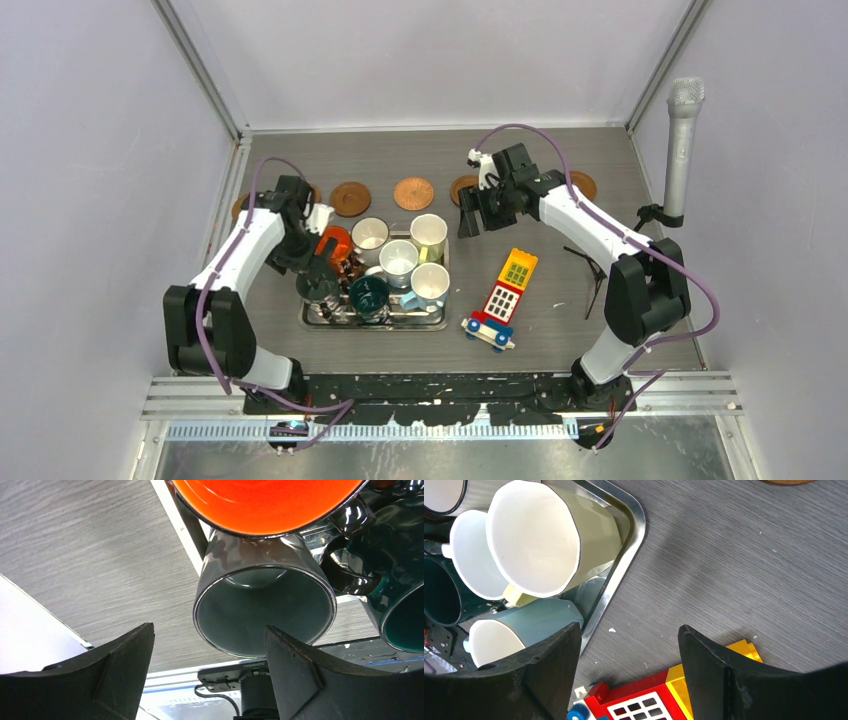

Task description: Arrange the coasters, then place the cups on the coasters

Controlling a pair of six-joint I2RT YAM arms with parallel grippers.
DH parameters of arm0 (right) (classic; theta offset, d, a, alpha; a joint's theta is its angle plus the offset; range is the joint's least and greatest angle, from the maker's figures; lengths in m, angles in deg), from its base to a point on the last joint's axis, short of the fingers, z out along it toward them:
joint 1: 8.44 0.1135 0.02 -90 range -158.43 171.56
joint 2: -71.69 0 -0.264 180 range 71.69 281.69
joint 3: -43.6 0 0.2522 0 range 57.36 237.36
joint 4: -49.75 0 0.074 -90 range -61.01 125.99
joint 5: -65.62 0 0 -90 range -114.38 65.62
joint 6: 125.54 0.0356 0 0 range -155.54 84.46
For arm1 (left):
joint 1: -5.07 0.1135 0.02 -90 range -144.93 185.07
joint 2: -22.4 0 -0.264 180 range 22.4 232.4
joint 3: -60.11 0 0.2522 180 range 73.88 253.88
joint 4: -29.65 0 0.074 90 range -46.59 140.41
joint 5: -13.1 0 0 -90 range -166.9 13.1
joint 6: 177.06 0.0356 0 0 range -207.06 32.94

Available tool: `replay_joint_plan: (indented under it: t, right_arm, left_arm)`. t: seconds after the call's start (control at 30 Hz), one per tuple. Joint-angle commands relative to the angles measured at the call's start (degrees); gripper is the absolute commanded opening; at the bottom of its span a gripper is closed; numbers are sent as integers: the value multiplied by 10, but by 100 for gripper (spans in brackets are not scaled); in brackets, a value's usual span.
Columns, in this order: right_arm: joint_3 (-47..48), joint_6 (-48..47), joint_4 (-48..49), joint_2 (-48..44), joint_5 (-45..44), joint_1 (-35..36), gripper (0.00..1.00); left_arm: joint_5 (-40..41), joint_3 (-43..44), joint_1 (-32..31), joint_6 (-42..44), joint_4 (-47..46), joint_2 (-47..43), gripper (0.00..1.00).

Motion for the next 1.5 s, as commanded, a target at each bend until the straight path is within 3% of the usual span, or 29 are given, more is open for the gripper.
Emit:
replay_joint_plan:
  t: [0.0, 0.1, 0.2, 0.57, 0.77, 1.07, 1.47]
  right_arm:
    - [13, -11, 0, -9, -6, -5, 75]
    - [12, -14, -3, -10, -6, -6, 75]
    - [10, -16, -3, -10, -6, -8, 75]
    - [9, -11, -3, -7, -5, -12, 75]
    - [12, -9, -3, -1, -2, -13, 75]
    - [16, -6, -5, 3, 5, -13, 75]
    - [4, -6, -5, -9, 7, -13, 75]
  left_arm:
    - [-31, 23, 9, 46, -14, 6, 81]
    - [-117, 31, 13, 74, 19, -11, 93]
    - [-125, 9, 4, 101, 29, -30, 100]
    - [-2, -66, -39, 91, -50, -50, 100]
    - [20, -87, -39, 114, -65, -59, 100]
    - [40, -32, 7, 198, -128, 3, 96]
    - [-11, 39, 3, 236, -193, 86, 89]
